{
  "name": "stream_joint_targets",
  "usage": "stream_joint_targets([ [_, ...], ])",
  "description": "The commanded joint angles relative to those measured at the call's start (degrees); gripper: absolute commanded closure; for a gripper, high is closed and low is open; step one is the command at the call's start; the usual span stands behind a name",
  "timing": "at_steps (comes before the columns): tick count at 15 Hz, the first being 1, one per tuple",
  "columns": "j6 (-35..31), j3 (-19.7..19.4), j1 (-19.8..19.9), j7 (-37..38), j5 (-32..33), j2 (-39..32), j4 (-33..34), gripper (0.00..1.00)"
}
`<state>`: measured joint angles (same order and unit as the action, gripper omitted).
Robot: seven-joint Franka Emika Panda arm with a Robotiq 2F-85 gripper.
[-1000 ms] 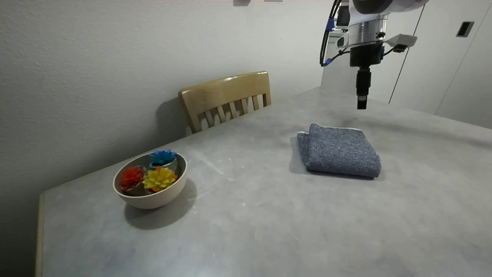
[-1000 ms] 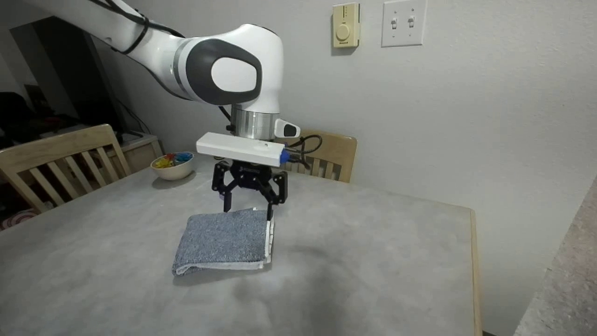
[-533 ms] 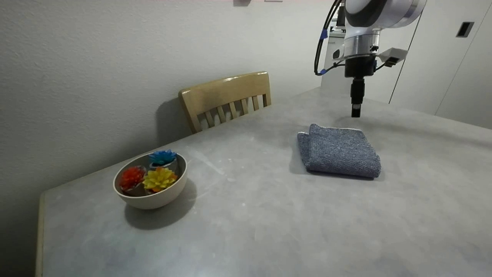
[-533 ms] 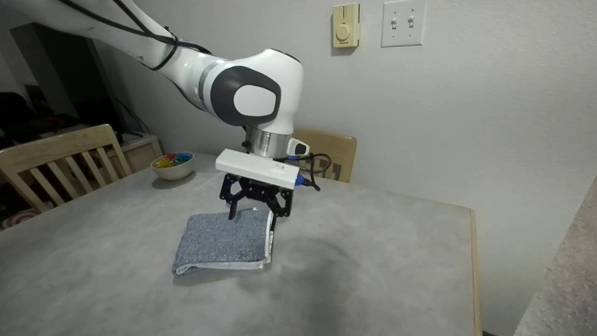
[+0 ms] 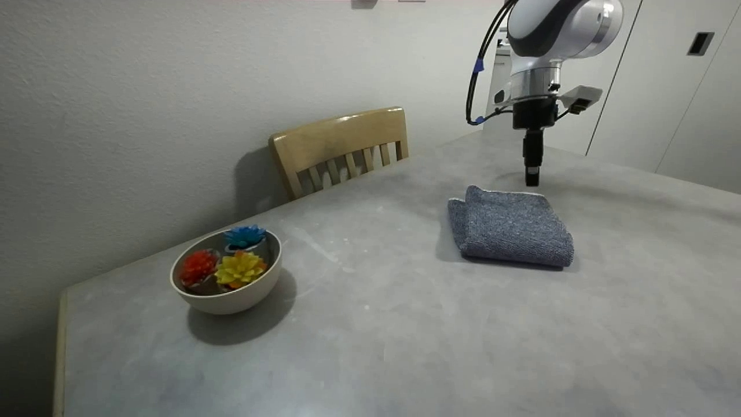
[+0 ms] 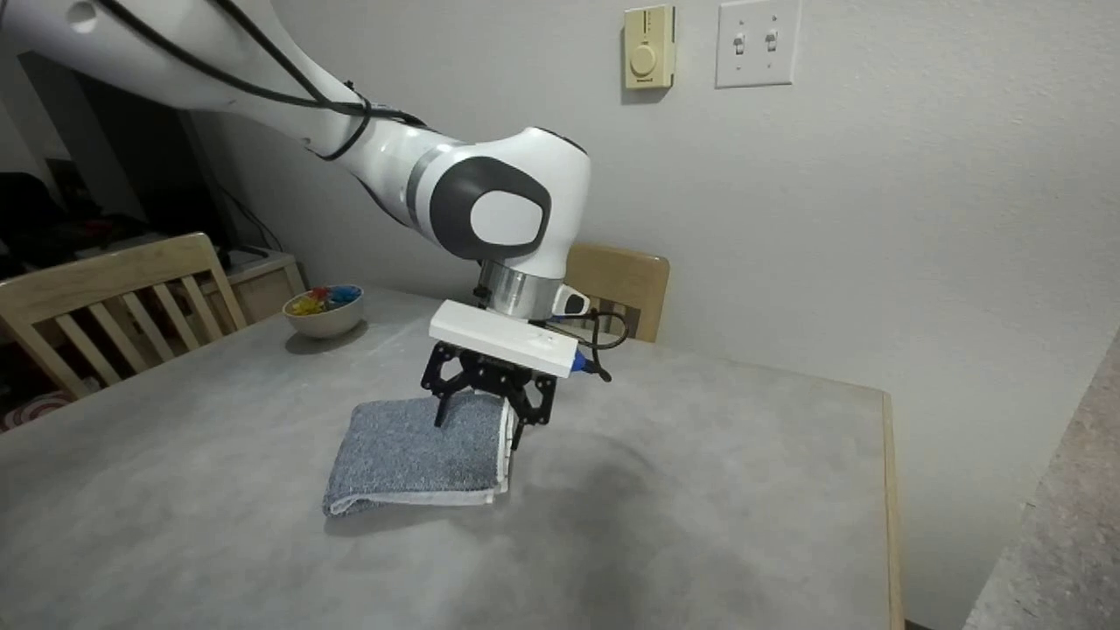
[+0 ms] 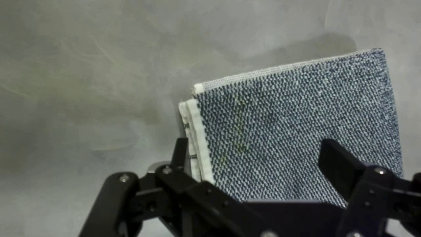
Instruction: Unfold the towel once
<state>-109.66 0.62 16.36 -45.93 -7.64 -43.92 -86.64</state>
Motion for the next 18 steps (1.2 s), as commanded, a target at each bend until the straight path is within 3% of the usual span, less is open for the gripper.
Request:
stream_joint_targets([
  [1,3.9,1.4,1.6,-2.6,-0.9,-3.4,4.9,0.0],
  [10,10.3,0.6,0.5,-8.8,3.6,-8.5,11.3,0.0],
  [11,7.3,0.5,0.3,-6.1,2.1,-6.6,8.2,0.0],
  [14,7.6,0.5,0.3,-6.3,2.3,-6.9,8.5,0.0],
  [18,0.4,2.8,1.8,-9.5,-1.3,-6.7,7.4,0.0],
])
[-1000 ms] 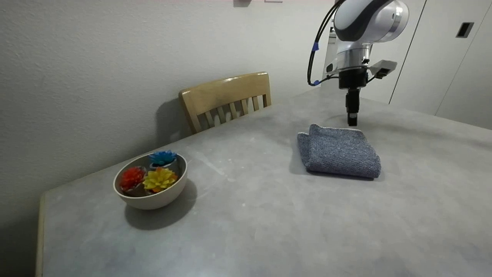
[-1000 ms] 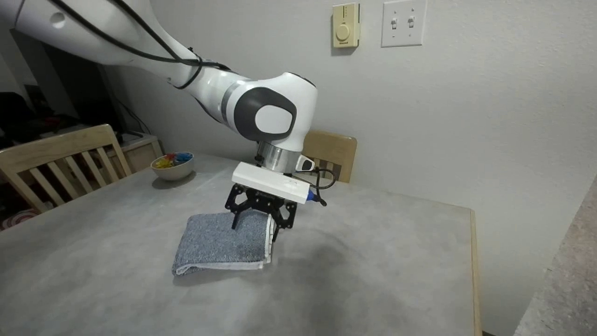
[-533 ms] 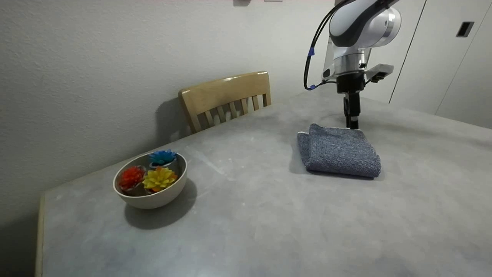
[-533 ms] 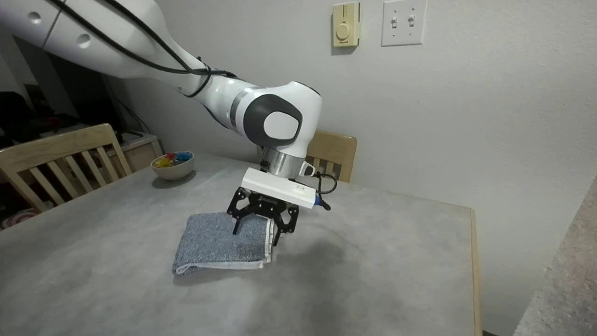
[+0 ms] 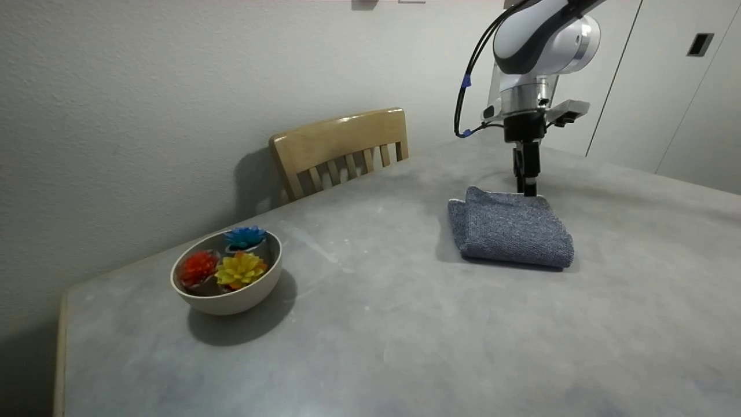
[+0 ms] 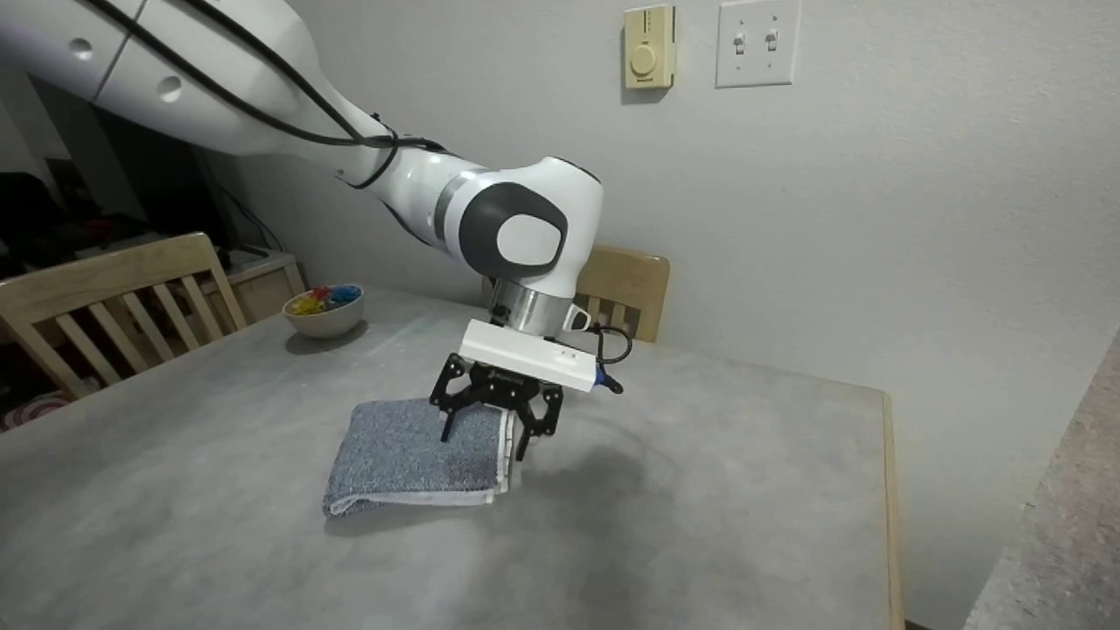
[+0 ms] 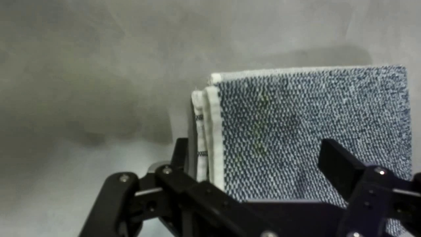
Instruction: Unfold the towel once
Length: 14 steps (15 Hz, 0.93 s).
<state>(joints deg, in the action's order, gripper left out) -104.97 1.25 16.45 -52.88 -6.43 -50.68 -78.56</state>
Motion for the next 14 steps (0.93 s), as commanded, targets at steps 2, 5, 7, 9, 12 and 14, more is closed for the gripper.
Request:
stream_joint_targets([
  [2,-7.3,3.2,2.5,-5.3,-4.3,-0.3,-0.7,0.0],
  [5,-8.9,3.7,3.1,-7.0,-6.0,-0.6,-0.8,0.0],
  [7,-9.2,3.5,3.3,-7.0,-6.4,-0.5,-1.1,0.0],
  [9,-8.4,3.8,3.8,-7.4,-7.1,-0.6,-0.9,0.0],
  [12,-5.6,4.5,4.8,-8.5,-8.6,-1.2,0.1,0.0],
  [14,-3.1,5.1,5.4,-9.4,-10.2,-1.6,0.7,0.0],
])
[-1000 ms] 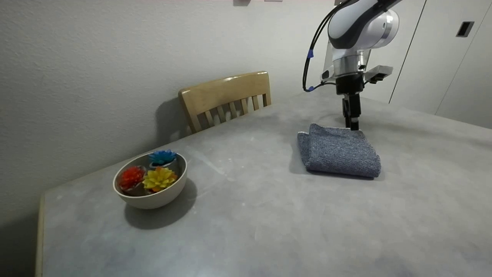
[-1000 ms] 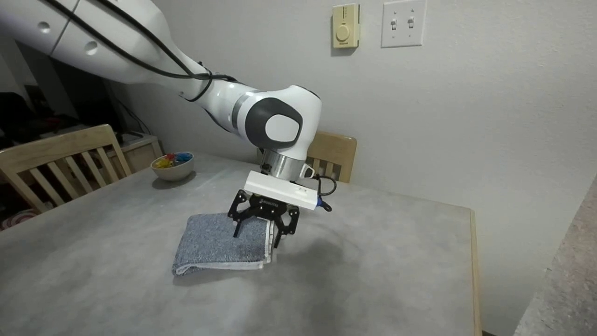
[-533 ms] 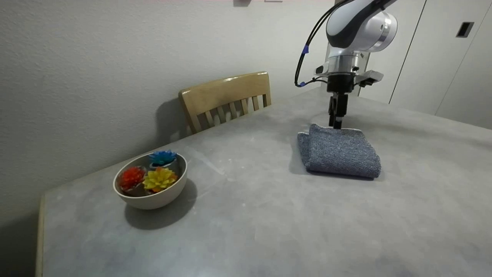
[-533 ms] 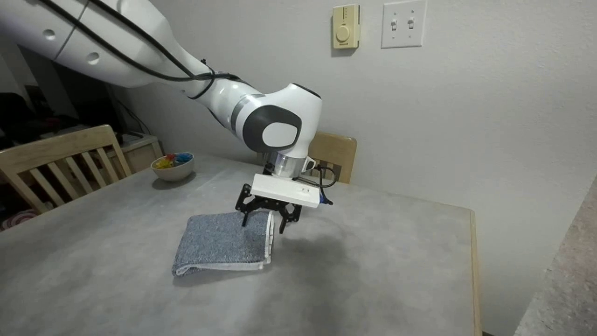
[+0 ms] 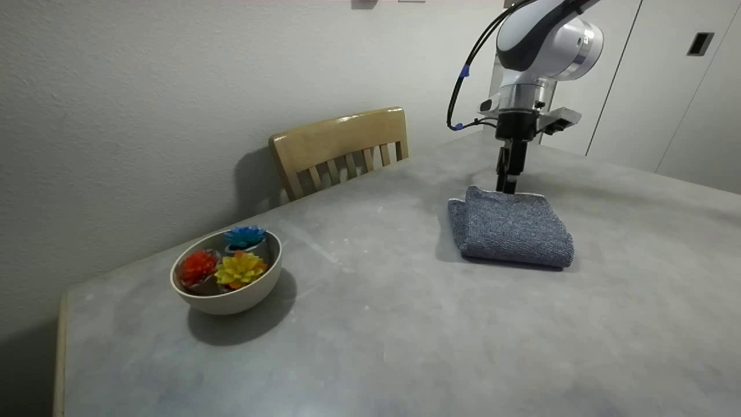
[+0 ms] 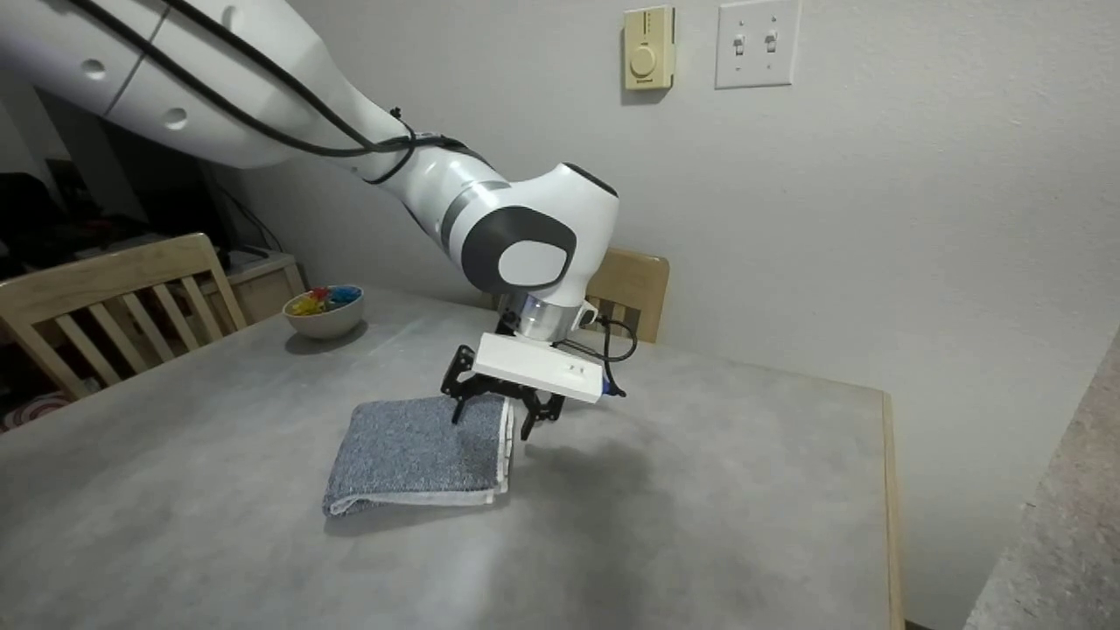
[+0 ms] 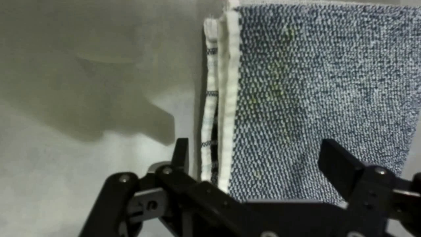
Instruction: Unfold the towel once
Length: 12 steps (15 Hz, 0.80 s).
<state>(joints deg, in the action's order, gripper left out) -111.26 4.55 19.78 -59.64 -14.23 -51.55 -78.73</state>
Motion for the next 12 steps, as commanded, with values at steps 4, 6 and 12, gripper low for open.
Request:
stream_joint_targets([
  [4,6.0,1.5,2.1,-2.9,-3.9,-1.2,1.3,0.0],
  [6,6.0,1.2,2.0,-2.8,-4.0,-1.4,1.5,0.0],
  [12,6.7,1.1,1.9,-3.6,-3.3,-3.4,3.8,0.0],
])
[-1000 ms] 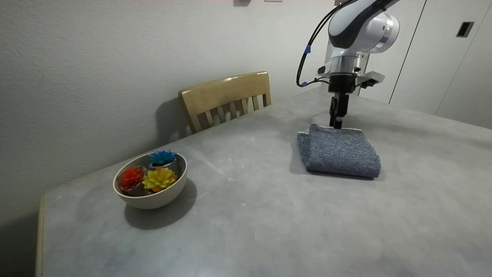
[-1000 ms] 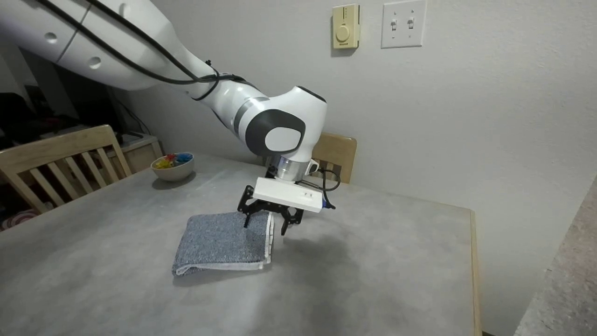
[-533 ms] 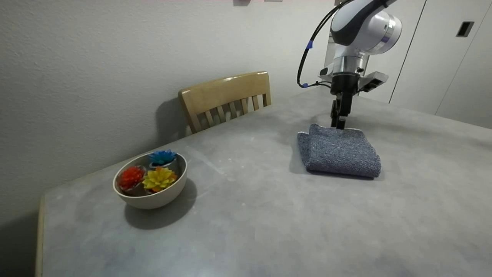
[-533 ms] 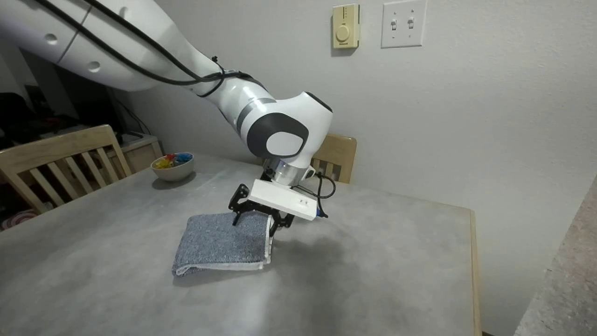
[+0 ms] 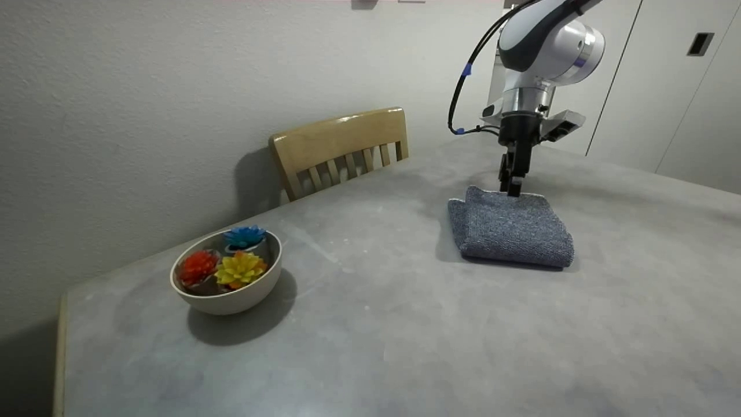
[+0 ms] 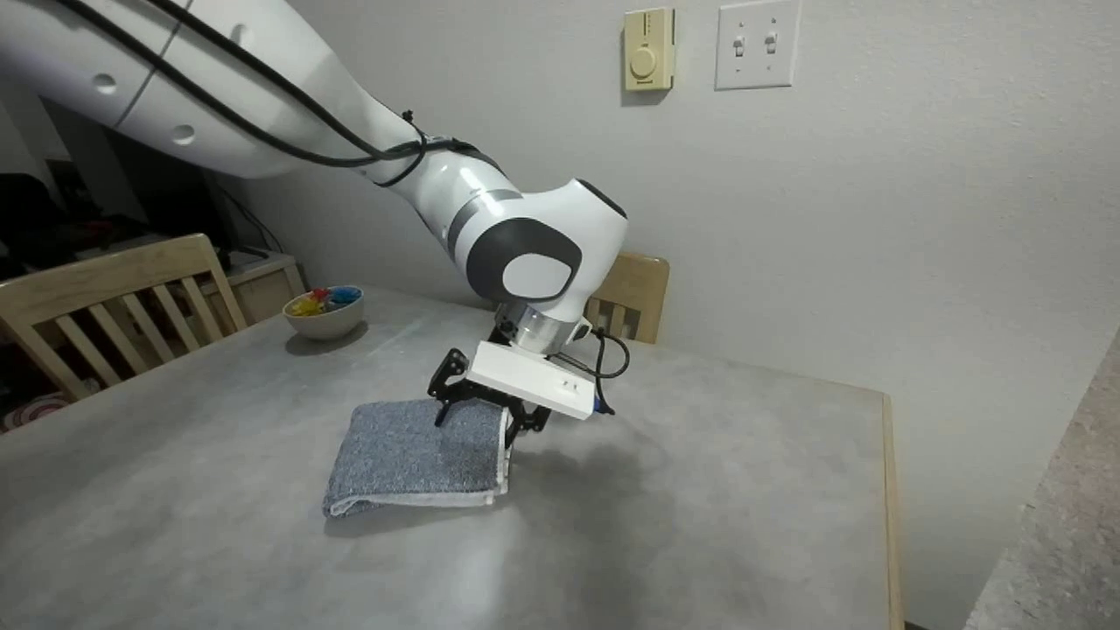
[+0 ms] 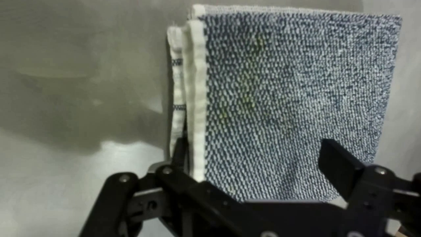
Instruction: Unfold the towel once
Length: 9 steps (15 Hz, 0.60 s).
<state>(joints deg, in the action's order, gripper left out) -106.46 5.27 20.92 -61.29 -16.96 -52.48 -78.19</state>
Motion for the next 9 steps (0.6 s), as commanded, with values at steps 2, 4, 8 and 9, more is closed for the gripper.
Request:
stream_joint_targets([
  [2,2.2,0.3,0.6,-2.3,-0.2,-3.8,4.7,0.0],
  [4,3.2,0.2,0.5,-2.5,0.1,-5.0,6.5,0.0],
  [8,4.9,0.2,0.3,-2.1,0.2,-6.1,9.0,0.32],
  [9,5.2,0.2,0.3,-2.1,0.3,-6.5,9.6,0.4],
])
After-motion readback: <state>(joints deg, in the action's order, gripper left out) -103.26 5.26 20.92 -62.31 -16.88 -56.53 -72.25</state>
